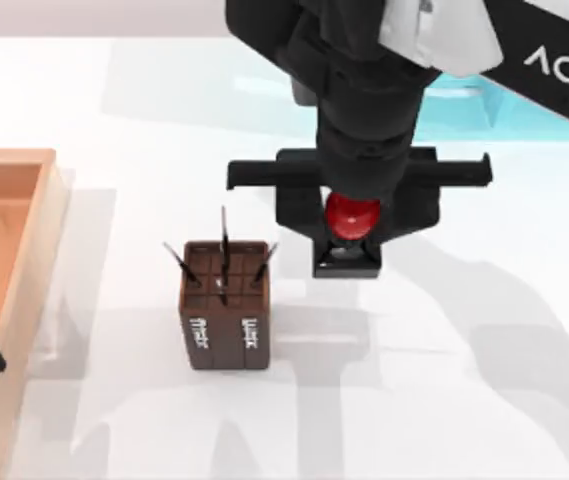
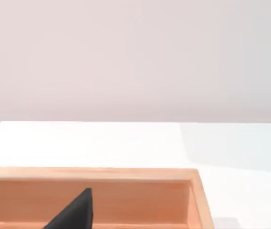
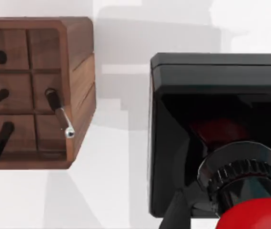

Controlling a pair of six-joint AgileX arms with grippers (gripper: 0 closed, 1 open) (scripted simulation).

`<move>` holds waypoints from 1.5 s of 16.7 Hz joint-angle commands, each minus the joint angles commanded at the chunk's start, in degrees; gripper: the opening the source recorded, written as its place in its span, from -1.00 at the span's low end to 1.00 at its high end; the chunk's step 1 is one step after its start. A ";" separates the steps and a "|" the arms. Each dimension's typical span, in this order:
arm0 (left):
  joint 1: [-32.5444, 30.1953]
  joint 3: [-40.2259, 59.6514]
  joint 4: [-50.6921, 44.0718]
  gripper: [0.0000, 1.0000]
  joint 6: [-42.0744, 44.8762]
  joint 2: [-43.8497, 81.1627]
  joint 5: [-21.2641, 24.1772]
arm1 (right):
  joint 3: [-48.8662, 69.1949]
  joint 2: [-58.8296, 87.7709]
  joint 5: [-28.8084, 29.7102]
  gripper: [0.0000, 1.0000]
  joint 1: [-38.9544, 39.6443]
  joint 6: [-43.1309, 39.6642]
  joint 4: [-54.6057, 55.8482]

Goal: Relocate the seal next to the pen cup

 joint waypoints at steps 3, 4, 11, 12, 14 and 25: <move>0.00 0.00 0.00 1.00 0.00 0.00 0.00 | -1.91 -0.15 0.09 -1.00 0.12 -0.05 1.75; 0.00 0.00 0.00 1.00 0.00 0.00 0.00 | -1.95 -0.14 0.10 -1.00 0.12 -0.05 1.79; 0.00 0.00 0.00 1.00 0.00 0.00 0.00 | -1.95 -0.14 0.10 -0.25 0.12 -0.05 1.79; 0.00 0.00 0.00 1.00 0.00 0.00 0.00 | -1.95 -0.14 0.10 -0.10 0.12 -0.05 1.79; 0.00 0.00 0.00 1.00 0.00 0.00 0.00 | -1.95 -0.14 0.10 0.21 0.12 -0.05 1.79; 0.00 0.00 0.00 1.00 0.00 0.00 0.00 | -1.95 -0.14 0.10 1.00 0.12 -0.05 1.79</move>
